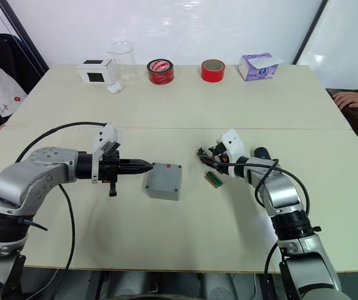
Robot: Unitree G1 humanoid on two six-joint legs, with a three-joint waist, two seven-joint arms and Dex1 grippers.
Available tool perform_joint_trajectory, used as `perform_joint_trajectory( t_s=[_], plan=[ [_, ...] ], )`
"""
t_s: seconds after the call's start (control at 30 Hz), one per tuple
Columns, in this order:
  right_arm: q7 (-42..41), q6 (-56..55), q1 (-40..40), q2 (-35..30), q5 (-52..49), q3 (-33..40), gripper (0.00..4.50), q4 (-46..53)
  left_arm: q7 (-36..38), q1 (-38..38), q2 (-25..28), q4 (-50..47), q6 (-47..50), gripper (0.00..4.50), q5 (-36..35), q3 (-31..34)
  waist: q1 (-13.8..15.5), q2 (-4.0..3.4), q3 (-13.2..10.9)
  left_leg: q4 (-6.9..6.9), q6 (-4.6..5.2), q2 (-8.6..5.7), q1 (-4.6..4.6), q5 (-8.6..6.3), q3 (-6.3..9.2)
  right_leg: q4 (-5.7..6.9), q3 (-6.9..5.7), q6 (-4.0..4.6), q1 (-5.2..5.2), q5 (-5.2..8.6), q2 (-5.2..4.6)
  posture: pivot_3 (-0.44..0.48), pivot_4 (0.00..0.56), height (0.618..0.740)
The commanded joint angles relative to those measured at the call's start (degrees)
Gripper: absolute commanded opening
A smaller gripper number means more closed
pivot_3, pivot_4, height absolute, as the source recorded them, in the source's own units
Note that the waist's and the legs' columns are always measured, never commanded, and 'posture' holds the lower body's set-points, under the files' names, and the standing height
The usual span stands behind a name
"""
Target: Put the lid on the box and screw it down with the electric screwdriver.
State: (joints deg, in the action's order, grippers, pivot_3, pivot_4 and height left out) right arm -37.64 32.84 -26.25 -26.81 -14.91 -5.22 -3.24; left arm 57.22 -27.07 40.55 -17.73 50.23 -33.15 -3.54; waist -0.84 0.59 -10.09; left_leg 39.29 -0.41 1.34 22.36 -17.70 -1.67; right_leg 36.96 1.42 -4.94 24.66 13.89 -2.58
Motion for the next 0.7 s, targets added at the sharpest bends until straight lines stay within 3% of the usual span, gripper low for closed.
perform_joint_trajectory(
  t_s=[0.03,0.07,0.1,0.7],
  plan=[
    [0.4,-1.18,-1.57,0.63,0.29,1.01,0.58,-0.03,-0.02,0.37,0.4,-0.98,-1.11,0.0,-0.42,0.46,-0.02,0.0,0.0,0.0,0.0,0.0,0.0,0.0,0.0,0.0,0.0,0.0,0.0,0.0,0.0,0.0,0.15,0.74],
    [0.49,-1.33,-1.57,0.95,0.27,1.09,0.18,-0.13,-0.03,0.41,0.4,-0.89,-1.19,0.0,-0.39,0.5,-0.02,0.0,0.0,0.0,0.0,0.0,0.0,0.0,0.0,0.0,0.0,0.0,0.0,0.0,0.0,0.0,0.15,0.74],
    [0.59,-1.45,-1.61,1.18,0.27,1.16,0.08,-0.26,-0.04,0.4,0.39,-0.78,-1.27,0.0,-0.34,0.51,-0.02,0.0,0.0,0.0,0.0,0.0,0.0,0.0,0.0,0.0,0.0,0.0,0.0,0.0,0.0,0.0,0.15,0.74],
    [0.4,0.71,-0.11,-0.36,-1.12,3.77,0.08,5.78,0.14,1.81,0.78,-0.29,-2.55,0.0,0.07,0.62,0.0,0.0,0.0,0.0,0.0,0.0,0.0,0.0,0.01,0.0,0.0,0.0,0.0,0.0,0.0,0.0,0.15,0.74]
  ],
)
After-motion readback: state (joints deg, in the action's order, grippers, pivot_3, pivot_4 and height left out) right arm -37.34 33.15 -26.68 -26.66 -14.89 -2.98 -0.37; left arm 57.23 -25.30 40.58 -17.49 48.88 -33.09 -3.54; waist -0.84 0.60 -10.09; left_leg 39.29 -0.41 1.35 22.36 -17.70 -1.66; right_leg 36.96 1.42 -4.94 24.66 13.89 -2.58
